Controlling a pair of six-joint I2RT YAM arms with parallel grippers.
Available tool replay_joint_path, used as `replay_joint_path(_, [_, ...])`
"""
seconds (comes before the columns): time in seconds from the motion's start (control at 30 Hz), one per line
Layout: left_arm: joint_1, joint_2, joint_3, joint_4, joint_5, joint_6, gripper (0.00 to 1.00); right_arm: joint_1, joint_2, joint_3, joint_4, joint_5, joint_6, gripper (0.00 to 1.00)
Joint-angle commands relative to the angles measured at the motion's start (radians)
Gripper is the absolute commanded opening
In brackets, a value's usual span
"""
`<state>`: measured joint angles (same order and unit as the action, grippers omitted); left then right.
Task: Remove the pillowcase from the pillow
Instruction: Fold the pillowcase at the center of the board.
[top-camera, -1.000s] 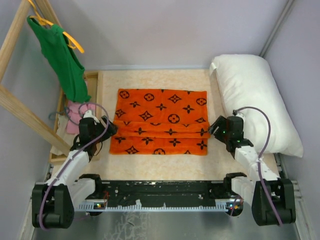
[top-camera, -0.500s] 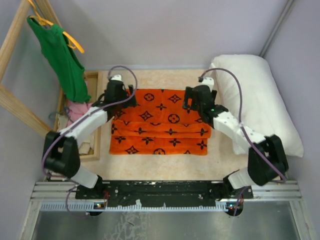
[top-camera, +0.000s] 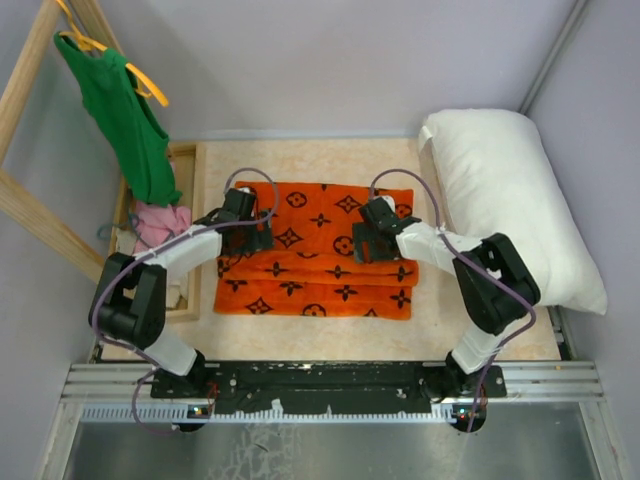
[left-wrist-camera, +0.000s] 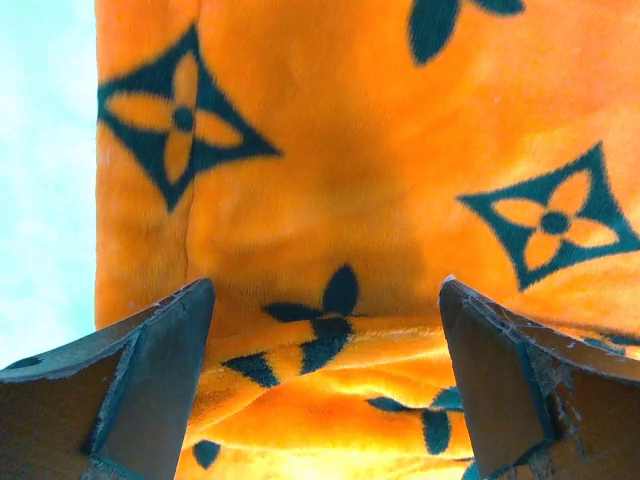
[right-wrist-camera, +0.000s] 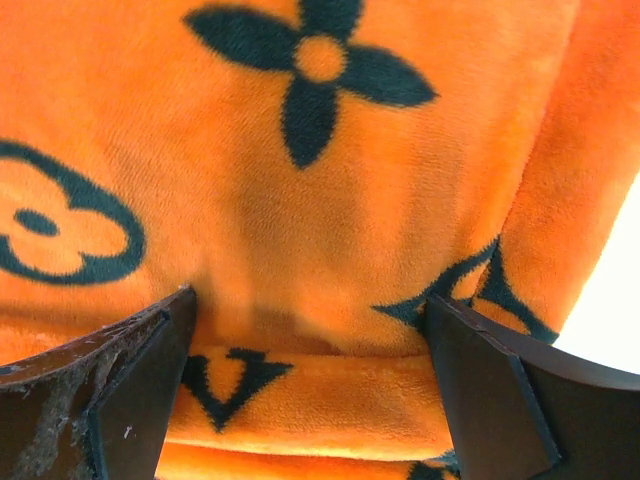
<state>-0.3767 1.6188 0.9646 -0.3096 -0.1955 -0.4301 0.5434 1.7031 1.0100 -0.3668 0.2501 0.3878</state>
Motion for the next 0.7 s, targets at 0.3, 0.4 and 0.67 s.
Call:
replay_joint_path(0.3, [-0.041,-0.307,-0.215,-0.153,0.087,-0.044,0.99,0.155,-0.308,-0.102,-0.210,-0.062,0.027,0.94])
replay_joint_path(0.4, [-0.042,-0.378,-0.262,-0.172,0.102,-0.069,1.00,0.178,-0.368,-0.143,-0.241,-0.128,0.063,0.94])
replay_joint_path(0.67, [-0.042,-0.509,-0.365,-0.228,0.306,-0.165,1.00,0.316,-0.554,-0.273,-0.337,-0.205,0.195,0.94])
